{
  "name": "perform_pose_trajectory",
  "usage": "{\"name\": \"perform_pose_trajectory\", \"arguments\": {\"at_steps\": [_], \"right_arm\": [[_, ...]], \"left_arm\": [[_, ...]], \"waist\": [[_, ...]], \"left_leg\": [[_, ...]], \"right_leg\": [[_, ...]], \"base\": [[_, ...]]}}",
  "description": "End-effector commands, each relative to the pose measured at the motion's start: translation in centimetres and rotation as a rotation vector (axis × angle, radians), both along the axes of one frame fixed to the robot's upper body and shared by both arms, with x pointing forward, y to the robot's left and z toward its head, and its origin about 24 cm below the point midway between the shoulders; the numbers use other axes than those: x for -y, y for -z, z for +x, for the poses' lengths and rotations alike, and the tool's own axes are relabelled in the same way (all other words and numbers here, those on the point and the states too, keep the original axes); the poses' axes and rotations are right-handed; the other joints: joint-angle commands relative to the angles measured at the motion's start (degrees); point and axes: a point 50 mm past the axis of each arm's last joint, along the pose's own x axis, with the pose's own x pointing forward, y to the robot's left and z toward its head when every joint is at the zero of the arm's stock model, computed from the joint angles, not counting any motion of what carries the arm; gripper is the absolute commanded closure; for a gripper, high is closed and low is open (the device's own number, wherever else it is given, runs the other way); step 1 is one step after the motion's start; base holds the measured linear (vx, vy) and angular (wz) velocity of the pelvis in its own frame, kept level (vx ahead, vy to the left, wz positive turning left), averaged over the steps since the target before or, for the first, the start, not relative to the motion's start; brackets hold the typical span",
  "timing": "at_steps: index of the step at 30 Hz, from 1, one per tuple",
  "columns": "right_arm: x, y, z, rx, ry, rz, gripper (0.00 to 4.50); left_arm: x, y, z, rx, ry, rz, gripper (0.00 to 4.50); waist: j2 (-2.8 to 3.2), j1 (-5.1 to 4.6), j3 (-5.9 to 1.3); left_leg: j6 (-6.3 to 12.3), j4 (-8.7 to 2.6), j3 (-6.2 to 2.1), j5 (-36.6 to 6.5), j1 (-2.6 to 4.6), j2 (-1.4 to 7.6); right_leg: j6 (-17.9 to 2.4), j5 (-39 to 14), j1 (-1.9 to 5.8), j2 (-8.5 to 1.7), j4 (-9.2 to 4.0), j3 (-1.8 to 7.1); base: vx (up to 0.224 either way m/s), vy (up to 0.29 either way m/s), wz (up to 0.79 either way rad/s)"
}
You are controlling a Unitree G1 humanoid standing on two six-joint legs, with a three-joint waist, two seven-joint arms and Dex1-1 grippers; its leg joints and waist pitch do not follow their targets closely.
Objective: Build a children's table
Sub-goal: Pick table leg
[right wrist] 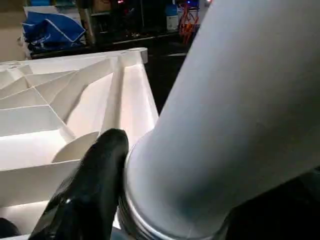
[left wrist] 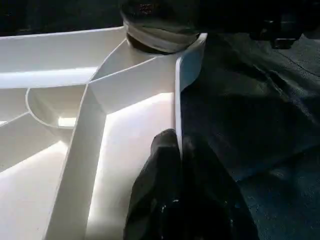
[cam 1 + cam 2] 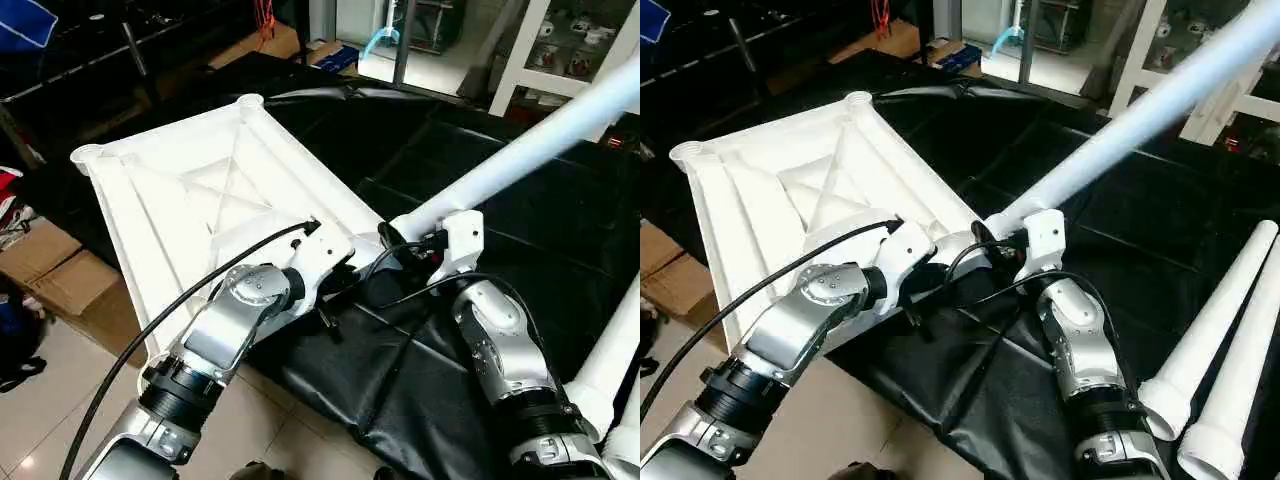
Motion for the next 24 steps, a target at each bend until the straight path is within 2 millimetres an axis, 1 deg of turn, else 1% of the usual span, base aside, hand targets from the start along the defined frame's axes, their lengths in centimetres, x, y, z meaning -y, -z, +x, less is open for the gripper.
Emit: {"name": "perform_pose_trajectory", "arguments": {"at_steps": [1, 2, 3, 6, 7, 9, 12, 17, 20, 21, 22, 23, 24], "right_arm": [[0.0, -0.2, -0.1, 0.007, -0.002, 0.003, 1.72], [0.0, -0.2, -0.2, 0.007, -0.003, 0.004, 1.72], [0.0, -0.2, -0.2, 0.007, -0.004, 0.004, 1.8], [-0.1, -0.2, -0.2, 0.008, -0.006, 0.005, 1.82], [-0.1, -0.2, -0.2, 0.009, -0.006, 0.005, 1.83], [-0.1, -0.3, -0.2, 0.012, -0.007, 0.006, 1.84], [0.0, -0.4, -0.2, 0.016, -0.006, 0.005, 1.84], [0.1, -0.7, -0.2, 0.03, -0.012, 0.01, 1.84], [0.4, -1.3, -0.1, 0.047, -0.036, 0.024, 1.84], [0.9, -2.0, -0.1, 0.051, -0.081, 0.017, 1.84], [1.3, -2.3, -0.1, 0.049, -0.109, 0.009, 1.84], [1.4, -2.5, -0.1, 0.047, -0.126, 0.004, 1.84], [1.8, -2.8, -0.1, 0.035, -0.166, -0.01, 1.84]], "left_arm": [[0.7, -1.8, -0.2, 0.093, 0.05, -0.031, 4.5], [0.7, -1.8, -0.2, 0.095, 0.058, -0.026, 4.5], [0.7, -1.7, -0.3, 0.095, 0.06, -0.025, 4.5], [0.8, -1.6, -0.4, 0.096, 0.079, -0.02, 4.5], [0.8, -1.6, -0.4, 0.095, 0.084, -0.018, 4.5], [0.8, -1.5, -0.5, 0.093, 0.092, -0.017, 4.5], [0.9, -1.5, -0.6, 0.092, 0.099, -0.015, 4.5], [0.9, -1.3, -0.8, 0.094, 0.128, -0.004, 4.5], [0.9, -1.0, -1.4, 0.102, 0.201, 0.02, 4.5], [0.7, -0.4, -1.9, 0.114, 0.273, 0.078, 4.5], [0.5, -0.1, -2.3, 0.12, 0.32, 0.11, 4.5], [0.4, 0.1, -2.5, 0.119, 0.346, 0.124, 4.5], [0.2, 0.4, -3.0, 0.11, 0.39, 0.137, 4.5]], "waist": [[-0.07, 0.12, -5.17], [-0.13, 0.19, -5.19], [-0.04, 0.23, -5.31], [-0.1, 0.23, -5.3], [0.0, 0.23, -5.33], [0.03, 0.24, -5.4], [-0.05, 0.26, -5.49], [-0.07, 0.29, -5.52], [-0.06, 0.43, -5.6], [-0.07, 0.59, -5.58], [-0.01, 0.7, -5.55], [0.01, 0.89, -5.52], [0.14, 1.02, -5.45]], "left_leg": [[9.13, -3.52, -1.87, -0.1, 1.1, 3.16], [9.06, -3.5, -1.86, -0.1, 1.12, 3.15], [9.07, -3.47, -1.89, 0.1, 1.14, 3.15], [9.03, -3.47, -1.9, 0.3, 1.05, 3.11], [8.93, -3.47, -1.92, 0.1, 1.09, 3.13], [8.89, -3.44, -1.93, 0.3, 1.12, 3.14], [9.05, -3.37, -1.9, 0.7, 1.08, 3.11], [8.88, -3.38, -1.89, 0.3, 1.11, 3.12], [8.95, -3.39, -1.98, 0.4, 1.22, 3.25], [9.06, -3.35, -1.92, 0.3, 1.32, 3.24], [9.14, -3.39, -2.0, 0.1, 1.35, 3.25], [9.1, -3.38, -1.9, -0.2, 1.52, 3.34], [8.68, -3.48, -1.84, -0.7, 1.63, 3.41]], "right_leg": [[-15.4, 0.9, 4.28, -4.7, -3.42, 2.85], [-15.3, 0.9, 4.28, -4.71, -3.43, 2.89], [-15.3, 1.0, 4.3, -4.73, -3.35, 2.88], [-15.3, 1.3, 4.33, -4.69, -3.32, 2.85], [-15.3, 1.1, 4.3, -4.67, -3.33, 2.82], [-15.3, 1.4, 4.31, -4.67, -3.26, 2.82], [-15.4, 1.9, 4.37, -4.71, -3.18, 2.84], [-15.2, 1.0, 4.37, -4.7, -3.26, 2.83], [-15.0, 1.0, 4.35, -4.72, -3.19, 2.86], [-15.0, 1.1, 4.24, -4.62, -3.21, 2.86], [-14.7, 0.7, 4.23, -4.54, -3.27, 2.84], [-14.4, 0.1, 4.17, -4.59, -3.31, 2.91], [-14.2, -0.7, 4.06, -4.51, -3.4, 2.92]], "base": [[0.0, 0.0, 0.0], [0.0, 0.0, 0.0], [0.0, 0.0, 0.0], [0.0, 0.0, 0.0], [0.0, 0.0, 0.0], [0.0, 0.0, 0.0], [0.0, 0.0, 0.0], [0.0, 0.0, 0.0], [0.0, 0.0, 0.0], [0.0, 0.0, 0.0], [0.0, 0.0, 0.0], [0.0, 0.0, 0.0], [0.0, 0.0, 0.0]]}}
